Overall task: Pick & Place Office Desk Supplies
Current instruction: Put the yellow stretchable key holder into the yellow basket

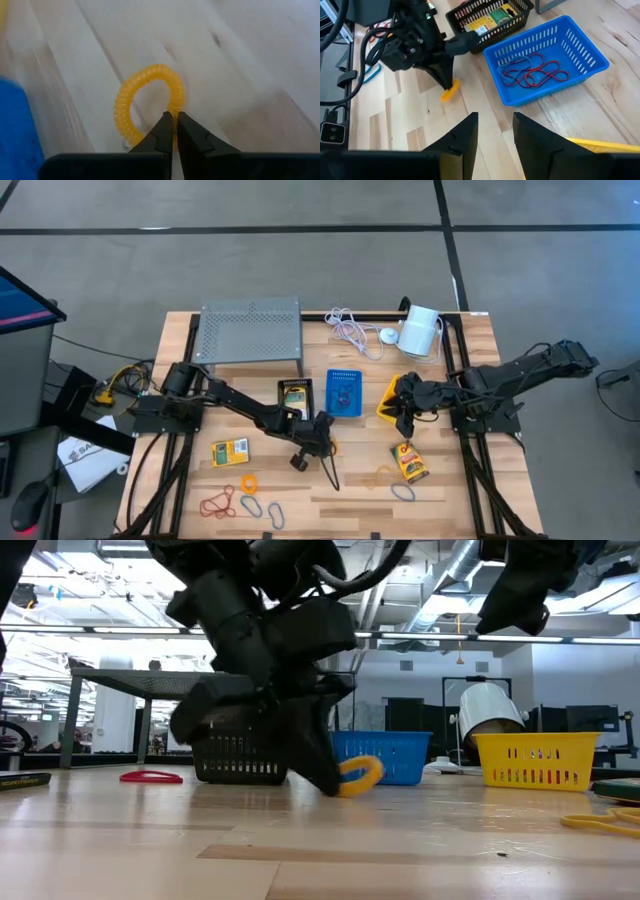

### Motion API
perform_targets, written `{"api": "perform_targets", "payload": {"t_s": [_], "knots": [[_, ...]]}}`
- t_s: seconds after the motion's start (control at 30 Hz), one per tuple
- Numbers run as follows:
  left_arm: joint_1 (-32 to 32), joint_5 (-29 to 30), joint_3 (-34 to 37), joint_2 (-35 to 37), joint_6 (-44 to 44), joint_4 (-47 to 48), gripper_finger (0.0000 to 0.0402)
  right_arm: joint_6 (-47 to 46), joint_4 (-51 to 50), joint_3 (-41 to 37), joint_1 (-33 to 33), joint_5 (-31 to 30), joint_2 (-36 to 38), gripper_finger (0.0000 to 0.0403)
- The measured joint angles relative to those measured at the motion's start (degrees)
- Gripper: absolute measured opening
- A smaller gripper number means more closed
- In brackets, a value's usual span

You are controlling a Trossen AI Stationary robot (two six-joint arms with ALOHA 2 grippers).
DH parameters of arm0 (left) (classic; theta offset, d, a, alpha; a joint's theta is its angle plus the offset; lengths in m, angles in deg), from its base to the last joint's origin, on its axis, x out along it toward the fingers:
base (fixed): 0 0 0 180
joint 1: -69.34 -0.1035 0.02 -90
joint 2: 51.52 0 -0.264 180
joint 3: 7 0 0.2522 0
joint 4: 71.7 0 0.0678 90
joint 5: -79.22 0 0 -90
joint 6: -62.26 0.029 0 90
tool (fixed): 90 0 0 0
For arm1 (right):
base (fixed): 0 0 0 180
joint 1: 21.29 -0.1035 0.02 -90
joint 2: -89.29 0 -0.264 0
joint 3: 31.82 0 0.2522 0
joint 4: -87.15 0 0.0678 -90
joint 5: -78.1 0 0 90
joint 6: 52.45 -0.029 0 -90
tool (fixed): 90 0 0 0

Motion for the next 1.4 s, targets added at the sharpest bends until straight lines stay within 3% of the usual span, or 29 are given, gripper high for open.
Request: {"api": "perform_targets", "payload": {"t_s": [0.2,0.4,0.5,0.67,0.73,0.87,1.07,1.4], "knots": [[0.2,0.3,1.3,7.7,-5.4,0.0,0.0002,0.0,1.8,0.0,-1.3,0.0,0.0,0.0118],[-0.2,-1.4,7.1,19.5,-10.9,-8.2,0.0001,2.5,7.7,0.0,-2.1,0.0,0.0,0.0118],[-1.1,-3.2,12.4,25.9,-15.0,-17.8,0.0001,6.0,12.9,0.0,-2.2,0.1,0.1,0.0118],[-4.3,-8.3,24.3,34.2,-22.6,-46.4,0.0001,13.3,23.0,0.1,-2.2,0.2,0.0,0.0118],[-6.4,-10.9,27.8,34.9,-25.8,-58.4,0.0001,16.2,27.2,0.1,-2.1,0.3,0.0,0.0118],[-8.9,-16.3,33.0,35.0,-31.0,-73.6,0.0001,23.2,36.8,0.1,-2.0,1.3,0.0,0.0118],[-9.5,-17.6,32.9,32.8,-32.7,-74.0,0.0001,31.9,47.7,0.1,-1.8,3.3,-2.4,0.0118],[-9.5,-23.1,28.0,26.5,-35.1,-73.8,0.0002,32.9,53.9,3.3,3.4,3.9,-15.0,0.0145]]}}
